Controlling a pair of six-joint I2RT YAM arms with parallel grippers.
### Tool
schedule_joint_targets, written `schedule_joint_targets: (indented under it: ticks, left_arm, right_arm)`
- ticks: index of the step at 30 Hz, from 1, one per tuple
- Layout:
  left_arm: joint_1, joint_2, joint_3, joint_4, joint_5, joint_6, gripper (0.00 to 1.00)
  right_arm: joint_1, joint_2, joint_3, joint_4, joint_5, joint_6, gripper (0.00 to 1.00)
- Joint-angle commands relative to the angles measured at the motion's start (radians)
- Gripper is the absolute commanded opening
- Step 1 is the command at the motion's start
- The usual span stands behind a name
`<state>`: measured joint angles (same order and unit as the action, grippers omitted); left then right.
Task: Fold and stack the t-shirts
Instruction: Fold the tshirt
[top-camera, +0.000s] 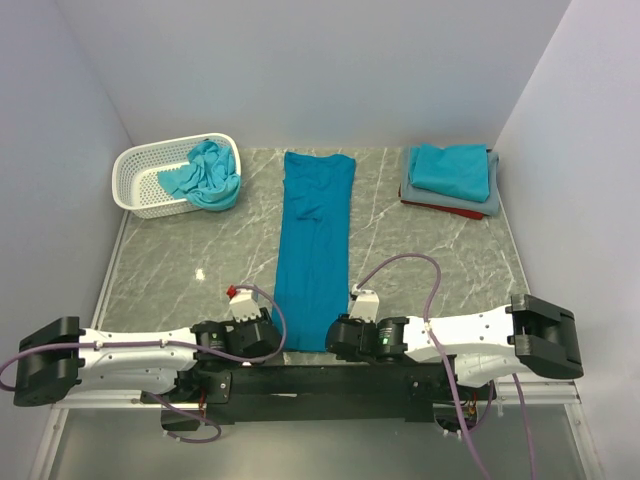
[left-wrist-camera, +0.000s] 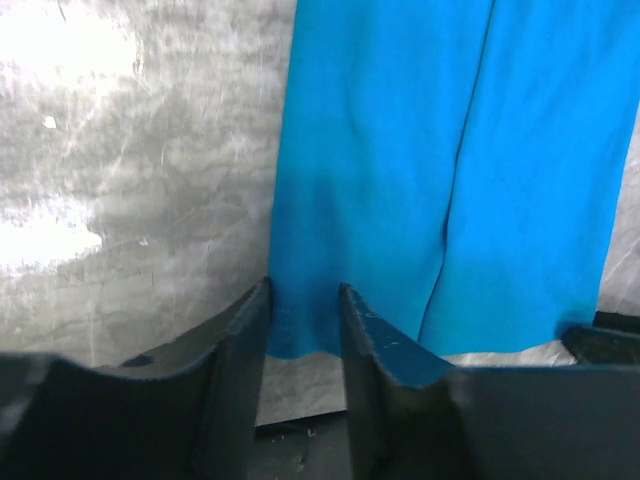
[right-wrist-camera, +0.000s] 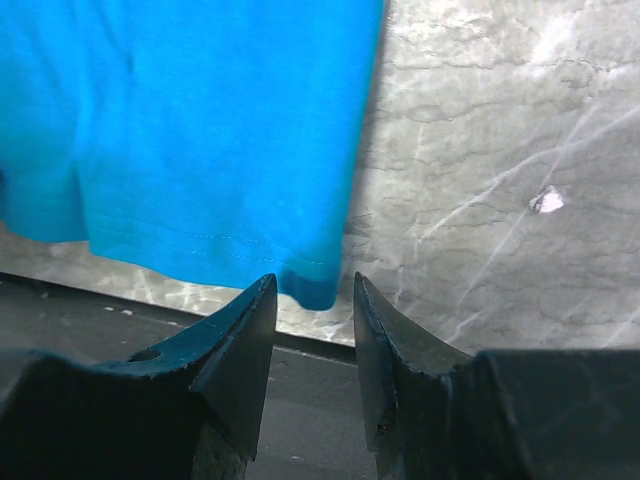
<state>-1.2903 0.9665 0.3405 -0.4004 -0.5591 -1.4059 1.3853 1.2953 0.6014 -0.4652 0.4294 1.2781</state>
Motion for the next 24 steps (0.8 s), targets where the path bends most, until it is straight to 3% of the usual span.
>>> schedule_joint_targets:
  ticks: [1, 12, 16, 17, 19, 24]
  left_arm:
    - [-0.029, 0.020, -0.015, -0.066, 0.004, -0.068, 0.38]
    - [-0.050, 0.060, -0.001, -0.084, -0.012, -0.100, 0.26]
    - [-0.056, 0.077, 0.008, -0.097, -0.019, -0.114, 0.15]
    - [-0.058, 0.081, 0.009, -0.100, -0.021, -0.117, 0.12]
    - [-0.063, 0.100, 0.018, -0.110, -0.024, -0.126, 0.03]
    - [-0.078, 0.139, 0.041, -0.149, -0.039, -0.166, 0.00]
  right_arm:
    - [0.001, -0.027, -0.005, 0.026, 0.049, 0.015, 0.44]
    - [0.003, 0.012, -0.038, 0.045, 0.034, 0.036, 0.38]
    - [-0.003, 0.006, -0.058, 0.051, 0.037, 0.049, 0.27]
    - [-0.003, 0.004, -0.060, 0.043, 0.040, 0.050, 0.18]
    - [-0.005, -0.002, -0.061, 0.030, 0.043, 0.058, 0.10]
    - [-0.005, -0.045, -0.080, 0.007, 0.051, 0.073, 0.09]
